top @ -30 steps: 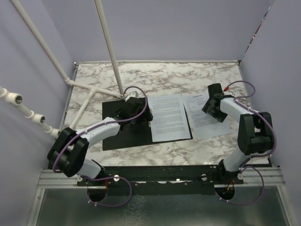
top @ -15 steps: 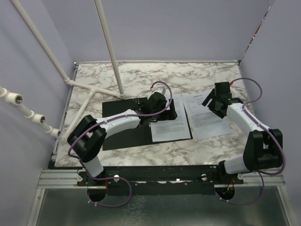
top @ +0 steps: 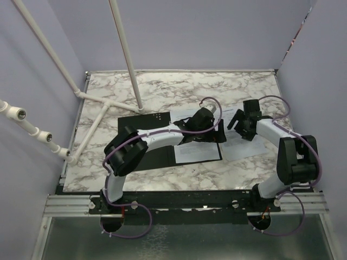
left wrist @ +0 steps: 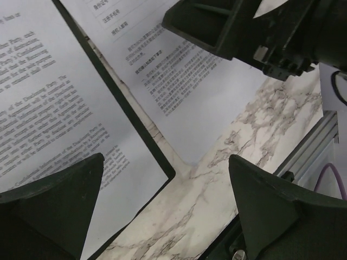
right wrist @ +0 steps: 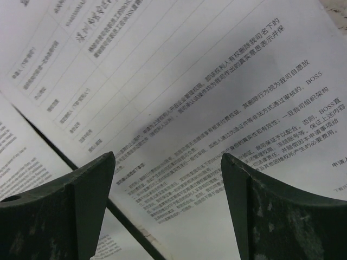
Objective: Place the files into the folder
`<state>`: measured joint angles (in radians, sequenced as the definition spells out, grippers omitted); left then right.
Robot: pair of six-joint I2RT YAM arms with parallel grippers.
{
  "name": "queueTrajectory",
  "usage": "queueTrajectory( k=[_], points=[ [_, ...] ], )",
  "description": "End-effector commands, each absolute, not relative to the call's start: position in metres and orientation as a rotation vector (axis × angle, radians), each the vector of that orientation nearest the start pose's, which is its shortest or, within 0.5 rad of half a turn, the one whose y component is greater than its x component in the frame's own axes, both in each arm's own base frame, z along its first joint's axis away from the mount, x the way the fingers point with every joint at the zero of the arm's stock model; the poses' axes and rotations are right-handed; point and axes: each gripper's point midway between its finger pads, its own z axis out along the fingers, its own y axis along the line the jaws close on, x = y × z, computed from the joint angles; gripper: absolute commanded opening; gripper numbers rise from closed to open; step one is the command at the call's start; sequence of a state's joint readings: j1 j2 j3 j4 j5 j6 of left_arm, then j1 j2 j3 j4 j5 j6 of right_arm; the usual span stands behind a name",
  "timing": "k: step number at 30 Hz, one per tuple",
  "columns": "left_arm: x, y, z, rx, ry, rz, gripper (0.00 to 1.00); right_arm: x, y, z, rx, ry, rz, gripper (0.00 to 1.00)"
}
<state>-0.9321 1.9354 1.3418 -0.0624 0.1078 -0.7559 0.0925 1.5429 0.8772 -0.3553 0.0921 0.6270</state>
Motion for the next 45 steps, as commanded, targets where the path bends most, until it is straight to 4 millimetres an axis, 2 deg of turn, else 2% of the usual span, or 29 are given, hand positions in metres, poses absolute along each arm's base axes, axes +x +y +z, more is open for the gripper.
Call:
queueTrajectory(
  k=[1,9,11,15,20,24,31,35,38,45],
  points=[
    [0.273,-0.475,0.1,0.308,2.417,-1.068,0.99,0.341,0.022,0.02,0.815,2.504,0.093,0.83],
    [0.277,-0.496,0.083,0.329,2.433,-1.106,0.99,0.321,-0.02,-0.006,1.1,2.452,0.086,0.84],
    [0.279,-0.505,0.081,0.337,2.432,-1.131,0.99,0.316,-0.024,-0.007,1.137,2.437,0.084,0.84],
    [0.287,-0.522,0.078,0.355,2.419,-1.166,0.99,0.312,-0.017,-0.004,1.135,2.42,0.146,0.84],
    [0.296,-0.54,0.08,0.357,2.397,-1.206,0.99,0.318,-0.006,0.014,1.082,2.41,0.251,0.84],
    [0.301,-0.55,0.072,0.341,2.407,-1.23,0.99,0.324,-0.01,0.041,1.056,2.345,0.246,0.84],
    [0.306,-0.549,0.048,0.324,2.439,-1.191,0.98,0.335,-0.055,0.094,1.056,2.161,-0.011,0.84],
    [0.309,-0.546,0.042,0.323,2.446,-1.174,0.98,0.345,-0.074,0.111,1.023,2.094,-0.114,0.86],
    [0.311,-0.544,0.04,0.321,2.45,-1.172,0.98,0.36,-0.084,0.115,0.986,2.095,-0.147,0.87],
    [0.321,-0.531,0.059,0.325,2.415,-1.166,0.98,0.394,-0.096,0.097,0.908,2.174,-0.055,0.87]
  ],
)
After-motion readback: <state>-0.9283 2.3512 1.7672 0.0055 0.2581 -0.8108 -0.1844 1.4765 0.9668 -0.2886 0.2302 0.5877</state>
